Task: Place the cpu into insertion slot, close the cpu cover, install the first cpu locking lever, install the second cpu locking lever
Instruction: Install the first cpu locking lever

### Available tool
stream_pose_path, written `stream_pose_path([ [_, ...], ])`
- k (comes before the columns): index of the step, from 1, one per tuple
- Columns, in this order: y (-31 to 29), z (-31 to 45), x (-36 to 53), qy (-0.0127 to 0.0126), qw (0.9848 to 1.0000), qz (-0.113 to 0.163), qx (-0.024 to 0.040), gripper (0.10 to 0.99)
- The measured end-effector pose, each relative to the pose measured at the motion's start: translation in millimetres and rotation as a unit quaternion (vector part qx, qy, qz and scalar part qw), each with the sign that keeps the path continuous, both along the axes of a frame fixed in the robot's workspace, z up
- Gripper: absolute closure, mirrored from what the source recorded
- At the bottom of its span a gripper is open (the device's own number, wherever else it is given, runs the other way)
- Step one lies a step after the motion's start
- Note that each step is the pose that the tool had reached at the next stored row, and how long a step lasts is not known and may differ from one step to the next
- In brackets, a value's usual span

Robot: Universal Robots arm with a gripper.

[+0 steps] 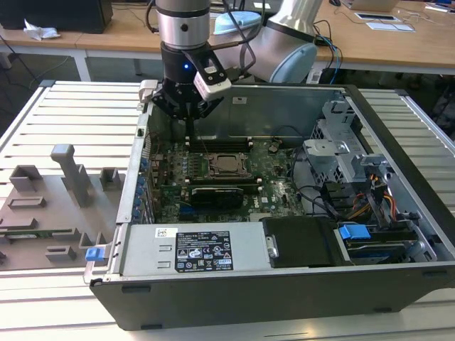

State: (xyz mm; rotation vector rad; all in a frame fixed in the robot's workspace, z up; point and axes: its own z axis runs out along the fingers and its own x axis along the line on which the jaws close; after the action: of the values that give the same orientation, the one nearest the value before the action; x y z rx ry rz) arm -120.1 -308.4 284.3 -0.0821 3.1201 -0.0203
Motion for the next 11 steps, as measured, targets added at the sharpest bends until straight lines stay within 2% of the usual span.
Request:
stream_pose_path([
  [11, 0.0, -14.2, 0.0, 0.0, 1.0, 0.0, 0.0, 0.98],
])
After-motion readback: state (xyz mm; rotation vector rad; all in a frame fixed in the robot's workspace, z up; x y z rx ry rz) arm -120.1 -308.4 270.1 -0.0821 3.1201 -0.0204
